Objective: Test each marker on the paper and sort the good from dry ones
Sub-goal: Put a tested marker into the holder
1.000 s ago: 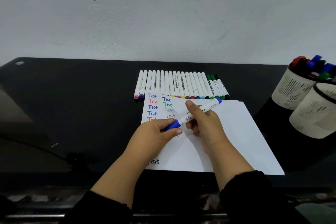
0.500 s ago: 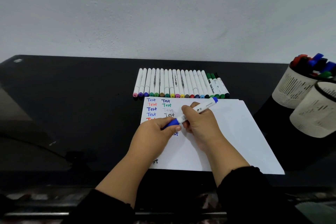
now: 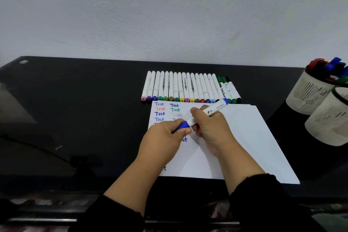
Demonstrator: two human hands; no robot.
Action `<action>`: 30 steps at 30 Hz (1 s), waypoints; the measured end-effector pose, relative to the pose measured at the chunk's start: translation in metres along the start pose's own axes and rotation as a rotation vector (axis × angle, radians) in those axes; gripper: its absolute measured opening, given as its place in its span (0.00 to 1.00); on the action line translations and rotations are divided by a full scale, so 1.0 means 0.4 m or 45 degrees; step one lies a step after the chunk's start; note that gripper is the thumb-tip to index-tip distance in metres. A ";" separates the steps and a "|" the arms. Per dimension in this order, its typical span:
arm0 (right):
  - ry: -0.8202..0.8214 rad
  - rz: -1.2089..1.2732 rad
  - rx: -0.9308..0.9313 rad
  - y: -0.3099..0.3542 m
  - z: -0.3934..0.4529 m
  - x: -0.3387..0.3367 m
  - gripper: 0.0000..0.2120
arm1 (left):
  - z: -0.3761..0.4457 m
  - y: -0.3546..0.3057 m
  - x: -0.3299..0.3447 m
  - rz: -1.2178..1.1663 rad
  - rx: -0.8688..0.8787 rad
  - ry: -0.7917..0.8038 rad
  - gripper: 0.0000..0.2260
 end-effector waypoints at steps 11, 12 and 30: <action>0.067 0.002 0.003 0.048 -0.006 -0.112 0.06 | 0.011 -0.012 0.000 0.300 0.064 0.055 0.17; 0.091 -0.206 -0.040 0.057 -0.007 -0.125 0.05 | 0.010 -0.017 -0.001 0.325 0.078 0.060 0.16; -0.323 -1.287 -0.297 0.148 -0.077 -0.385 0.06 | 0.052 -0.265 0.231 0.525 0.440 0.255 0.23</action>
Point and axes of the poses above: each hand's wrist, its own z-axis towards the middle knuckle, its own x-axis out of the palm, y = z × x, the point moved 5 cm from there along z, towards the middle knuckle, and after that the axes turned 6 degrees about -x, right-handed, at the moved point
